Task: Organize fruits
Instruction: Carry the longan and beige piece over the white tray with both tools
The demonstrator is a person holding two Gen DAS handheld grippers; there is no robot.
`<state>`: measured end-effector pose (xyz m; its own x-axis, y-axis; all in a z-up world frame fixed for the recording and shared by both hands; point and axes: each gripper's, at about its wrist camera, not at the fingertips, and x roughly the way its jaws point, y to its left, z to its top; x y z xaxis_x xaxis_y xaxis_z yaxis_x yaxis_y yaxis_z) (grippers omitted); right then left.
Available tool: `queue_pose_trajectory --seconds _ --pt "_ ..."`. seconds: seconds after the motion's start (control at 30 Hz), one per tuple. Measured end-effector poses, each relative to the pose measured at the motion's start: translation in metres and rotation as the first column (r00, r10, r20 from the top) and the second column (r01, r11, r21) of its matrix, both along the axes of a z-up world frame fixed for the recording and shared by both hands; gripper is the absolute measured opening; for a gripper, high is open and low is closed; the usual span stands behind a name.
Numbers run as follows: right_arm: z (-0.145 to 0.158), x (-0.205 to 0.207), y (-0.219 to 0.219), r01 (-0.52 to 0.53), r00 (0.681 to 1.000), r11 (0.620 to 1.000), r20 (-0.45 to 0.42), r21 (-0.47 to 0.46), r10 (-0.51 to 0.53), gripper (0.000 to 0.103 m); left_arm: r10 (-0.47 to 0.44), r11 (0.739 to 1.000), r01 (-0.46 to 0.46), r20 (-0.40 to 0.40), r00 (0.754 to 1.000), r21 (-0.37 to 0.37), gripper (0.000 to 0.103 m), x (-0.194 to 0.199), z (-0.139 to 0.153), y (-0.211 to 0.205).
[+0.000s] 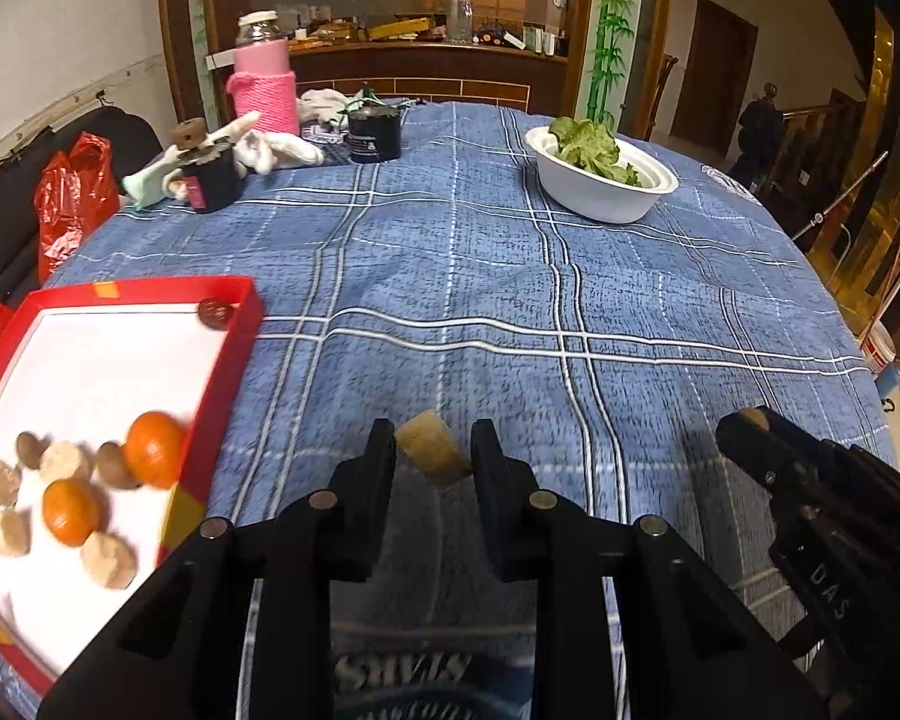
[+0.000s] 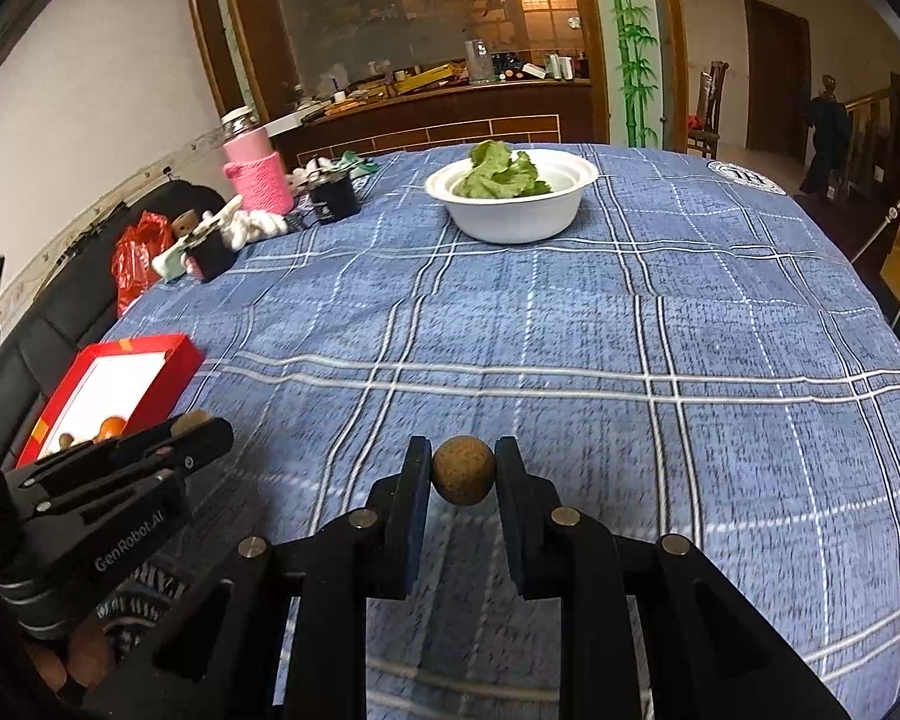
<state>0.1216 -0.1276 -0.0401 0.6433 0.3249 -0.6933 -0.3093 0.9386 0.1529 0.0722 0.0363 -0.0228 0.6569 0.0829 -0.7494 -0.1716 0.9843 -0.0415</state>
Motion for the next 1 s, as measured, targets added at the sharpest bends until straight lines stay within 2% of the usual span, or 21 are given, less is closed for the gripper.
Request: queue_pose_trajectory --seconds 0.43,0.77,1.0 --pt "0.013 -0.051 0.039 -0.085 0.996 0.996 0.033 -0.019 0.085 0.022 0.064 0.998 -0.064 0.046 0.997 -0.008 0.023 -0.062 0.018 0.032" --pt "0.032 -0.080 0.098 -0.224 0.971 0.974 0.075 -0.022 0.225 0.022 0.179 0.984 -0.177 0.052 0.983 -0.031 0.023 -0.099 0.020 0.084" --pt "0.037 -0.094 0.127 -0.274 0.957 0.961 0.091 -0.035 0.276 0.022 0.231 0.972 -0.229 0.061 0.971 -0.047 0.023 -0.117 0.022 0.109"
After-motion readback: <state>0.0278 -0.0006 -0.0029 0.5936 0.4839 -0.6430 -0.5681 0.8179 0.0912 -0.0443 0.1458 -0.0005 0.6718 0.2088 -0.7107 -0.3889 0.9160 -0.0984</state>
